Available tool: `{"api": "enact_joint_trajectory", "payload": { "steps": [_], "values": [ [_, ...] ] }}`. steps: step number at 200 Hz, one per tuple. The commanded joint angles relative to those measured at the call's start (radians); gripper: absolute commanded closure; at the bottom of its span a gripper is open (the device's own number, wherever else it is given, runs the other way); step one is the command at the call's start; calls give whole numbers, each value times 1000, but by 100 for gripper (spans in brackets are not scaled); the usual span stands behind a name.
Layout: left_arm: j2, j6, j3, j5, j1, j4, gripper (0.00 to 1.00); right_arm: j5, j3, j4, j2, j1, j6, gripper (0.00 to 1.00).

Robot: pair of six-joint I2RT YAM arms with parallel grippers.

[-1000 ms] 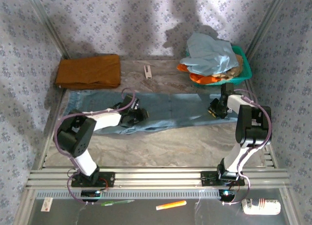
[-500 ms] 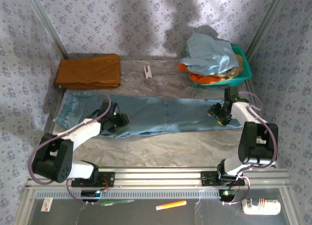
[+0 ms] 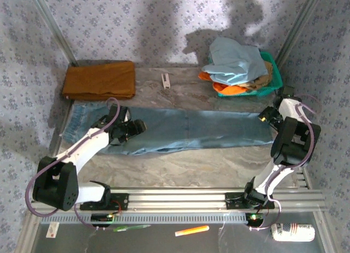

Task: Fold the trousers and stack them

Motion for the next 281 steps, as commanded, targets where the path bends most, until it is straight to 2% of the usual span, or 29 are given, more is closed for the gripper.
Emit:
{"api": "enact_joint_trajectory", "payload": {
  "steps": [1, 31, 58, 109, 151, 196, 224, 242, 281],
  "values": [
    [-22, 20, 33, 16, 11, -55, 20, -40, -8, -24, 27, -38, -23, 13],
    [-22, -19, 18, 30, -10, -20, 19, -59, -24, 9, -2, -8, -17, 14],
    [59, -11, 71, 4, -66, -43, 19, -56, -11, 4, 17, -18, -22, 11],
    [126, -38, 76, 24, -63, 6, 19, -53, -31, 29, 72, -3, -33, 3],
    [147, -45, 95, 30, -61, -4, 19, -90, -29, 25, 162, -22, -21, 9],
    [145, -52, 111, 29, -61, -19, 19, -63, -31, 21, 145, -31, -13, 17],
    [141, -51, 121, 24, -61, -32, 19, -126, -30, 29, 170, -34, -26, 31],
    [134, -50, 120, 23, -61, -34, 19, -165, -55, 53, 173, -36, -35, 36],
    [117, -45, 112, 15, -59, -46, 19, -195, -74, 60, 157, -46, -45, 69]
  ]
}}
